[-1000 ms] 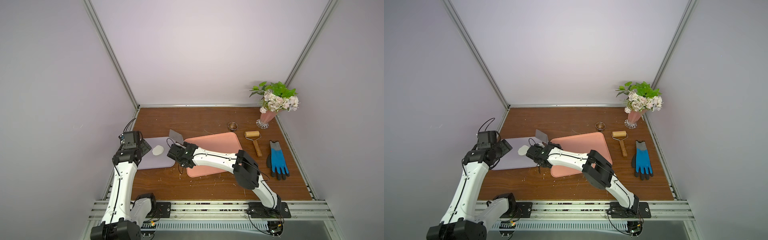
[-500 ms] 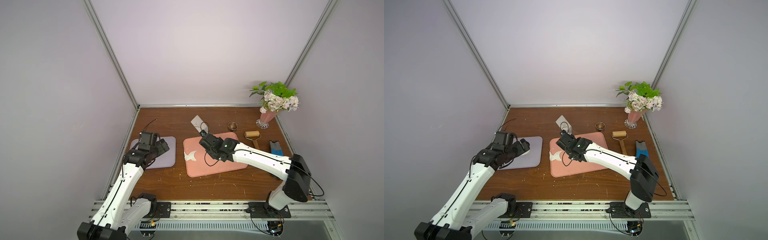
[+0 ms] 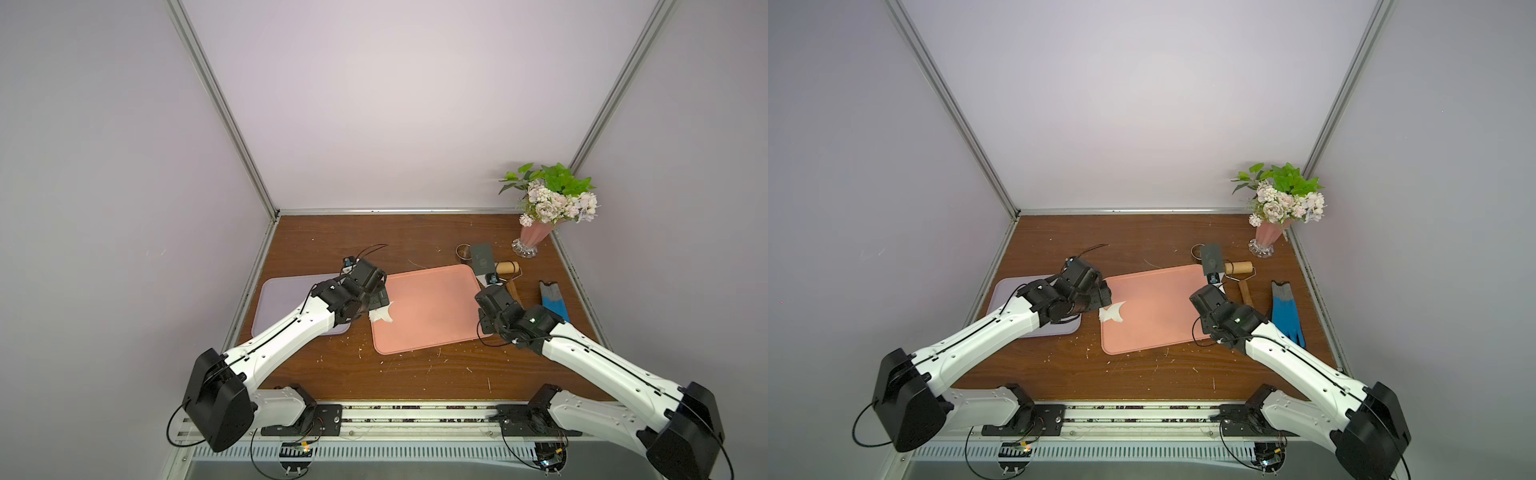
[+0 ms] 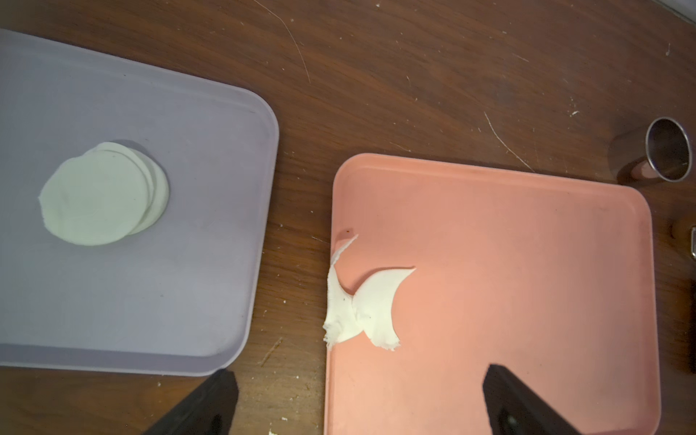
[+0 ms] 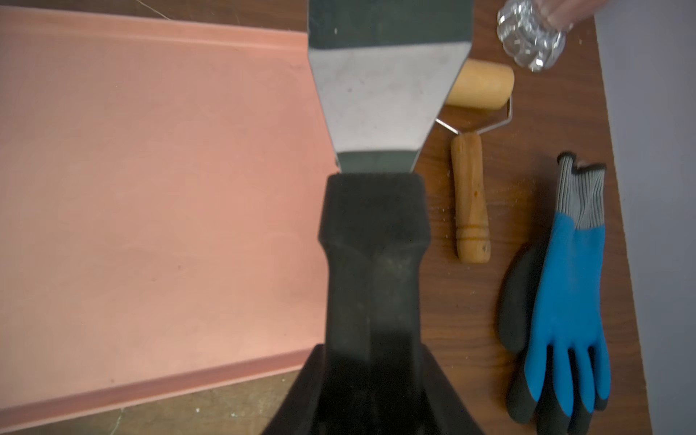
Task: Roll out the dumpling wrappers from the dough
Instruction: Place the spatula at the center of the board.
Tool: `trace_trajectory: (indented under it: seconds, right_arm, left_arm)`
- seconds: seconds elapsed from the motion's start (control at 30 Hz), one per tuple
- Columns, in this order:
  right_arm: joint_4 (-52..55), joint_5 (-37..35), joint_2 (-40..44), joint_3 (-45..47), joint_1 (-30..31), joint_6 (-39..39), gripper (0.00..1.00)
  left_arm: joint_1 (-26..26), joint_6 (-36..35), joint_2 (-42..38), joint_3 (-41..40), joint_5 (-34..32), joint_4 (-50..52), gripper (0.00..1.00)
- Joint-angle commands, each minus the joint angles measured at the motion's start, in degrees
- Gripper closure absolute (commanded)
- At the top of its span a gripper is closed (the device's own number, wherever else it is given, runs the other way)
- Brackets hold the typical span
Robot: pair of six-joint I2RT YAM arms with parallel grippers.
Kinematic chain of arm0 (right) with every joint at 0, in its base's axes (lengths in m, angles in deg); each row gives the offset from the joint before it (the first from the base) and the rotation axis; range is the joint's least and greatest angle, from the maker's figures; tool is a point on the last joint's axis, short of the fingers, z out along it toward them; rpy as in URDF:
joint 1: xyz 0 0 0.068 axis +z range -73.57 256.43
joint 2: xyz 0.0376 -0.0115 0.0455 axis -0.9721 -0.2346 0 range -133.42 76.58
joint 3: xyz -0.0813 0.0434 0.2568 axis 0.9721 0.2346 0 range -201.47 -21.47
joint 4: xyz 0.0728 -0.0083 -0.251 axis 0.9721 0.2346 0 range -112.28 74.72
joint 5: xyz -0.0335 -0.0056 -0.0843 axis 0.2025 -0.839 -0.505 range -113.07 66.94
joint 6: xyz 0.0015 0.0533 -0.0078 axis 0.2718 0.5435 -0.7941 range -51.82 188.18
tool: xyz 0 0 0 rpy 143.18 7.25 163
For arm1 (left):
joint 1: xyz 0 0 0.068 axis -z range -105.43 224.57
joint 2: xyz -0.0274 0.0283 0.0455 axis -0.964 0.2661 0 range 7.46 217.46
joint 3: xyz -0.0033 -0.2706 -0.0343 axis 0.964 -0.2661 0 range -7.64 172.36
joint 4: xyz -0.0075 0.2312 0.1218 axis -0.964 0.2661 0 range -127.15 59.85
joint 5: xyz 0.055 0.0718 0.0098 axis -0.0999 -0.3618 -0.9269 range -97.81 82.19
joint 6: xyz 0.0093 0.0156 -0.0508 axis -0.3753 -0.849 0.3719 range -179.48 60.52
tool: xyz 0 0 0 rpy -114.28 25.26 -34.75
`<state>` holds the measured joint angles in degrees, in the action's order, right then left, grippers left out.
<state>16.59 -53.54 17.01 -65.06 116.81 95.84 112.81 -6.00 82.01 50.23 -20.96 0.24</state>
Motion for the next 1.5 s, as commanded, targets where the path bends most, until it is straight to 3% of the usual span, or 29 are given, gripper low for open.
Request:
trace_trajectory:
  seconds: [0.0,0.53,1.2,1.47]
  right_arm:
    - [-1.6,3.3,2.8,2.5,-2.4,6.5,1.0]
    - [-4.1,9.0,2.5,11.2,-5.1,18.3,1.0]
    - [-11.5,12.9,0.5,20.6,-12.5,20.4,1.0]
    - [-12.2,13.2,1.3,22.4,-13.1,21.6,0.75]
  left_arm:
    - [2.1,1.2,1.1,0.4,-0.5,-2.4,0.01]
    - [3.1,0.2,1.3,-6.7,3.7,-10.0,0.02]
    - [3.2,1.0,0.5,-9.4,4.5,-12.1,0.02]
    - [3.2,1.4,0.1,-9.1,4.1,-11.6,0.03]
